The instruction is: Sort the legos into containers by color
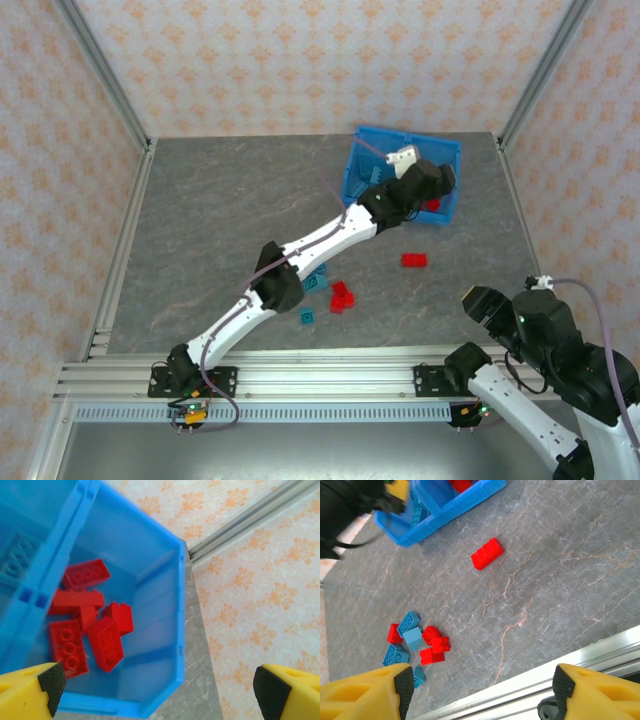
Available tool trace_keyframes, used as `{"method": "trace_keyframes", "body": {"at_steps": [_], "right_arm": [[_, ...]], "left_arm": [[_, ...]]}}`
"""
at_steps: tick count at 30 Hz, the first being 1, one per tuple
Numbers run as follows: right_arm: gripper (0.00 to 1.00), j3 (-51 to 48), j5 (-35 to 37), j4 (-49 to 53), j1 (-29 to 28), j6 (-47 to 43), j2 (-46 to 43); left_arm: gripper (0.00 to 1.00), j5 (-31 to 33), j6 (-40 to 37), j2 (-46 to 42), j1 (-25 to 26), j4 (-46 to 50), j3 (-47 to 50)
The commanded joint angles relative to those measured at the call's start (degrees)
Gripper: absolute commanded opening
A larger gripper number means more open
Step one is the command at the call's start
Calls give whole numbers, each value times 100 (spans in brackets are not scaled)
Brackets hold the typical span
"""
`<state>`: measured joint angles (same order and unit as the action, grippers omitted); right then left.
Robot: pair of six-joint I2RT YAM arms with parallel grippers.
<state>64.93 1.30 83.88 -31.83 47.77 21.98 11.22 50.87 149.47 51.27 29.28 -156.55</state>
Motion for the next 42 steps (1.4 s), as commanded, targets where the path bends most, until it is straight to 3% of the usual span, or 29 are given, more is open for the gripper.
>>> {"method": "trace_keyframes", "body": {"at_steps": [1, 4, 7, 11, 14, 16, 21, 25, 35, 39, 42], "right_arm": [[75, -490, -655, -38, -16, -407, 205], [75, -1091, -1175, -510, -17, -208, 618], [75, -1716, -1480, -1763, -18, 237, 901], [80, -2019, -985, -2704, -7, 338, 1940], [85, -1892, -749, -3202, 31, -177, 3042], [97, -1581, -408, -3246, 49, -717, 3908], [99, -1119, -51, -3731, 426, -1600, 5464], [100, -657, 85, -3928, 702, -1849, 6374], [99, -480, -412, -4528, 1162, -1897, 7710], [91, -682, -541, -4730, 1233, -1991, 7778], [73, -817, -715, -4887, 1259, -2055, 7857]], "left_arm": [[100, 227, -1555, -1639, -42, 989, 54], [100, 115, -2850, -2652, -45, 1452, 897], [100, -265, -4072, -4158, -45, 1243, 2695], [100, -1419, -5651, -6312, -46, 728, 5269], [100, -2378, -6785, -7712, -29, 831, 6710], [100, -2725, -7291, -8434, 6, 1167, 7337], [100, -2819, -7570, -9665, 14, 1998, 8202], [100, -2814, -7350, -10223, 15, 2005, 8673], [100, -2898, -6848, -10556, 15, 1880, 9000], [100, -2849, -6874, -10693, 15, 1842, 9182], [100, -2781, -6932, -10696, 17, 1756, 9275]]}}
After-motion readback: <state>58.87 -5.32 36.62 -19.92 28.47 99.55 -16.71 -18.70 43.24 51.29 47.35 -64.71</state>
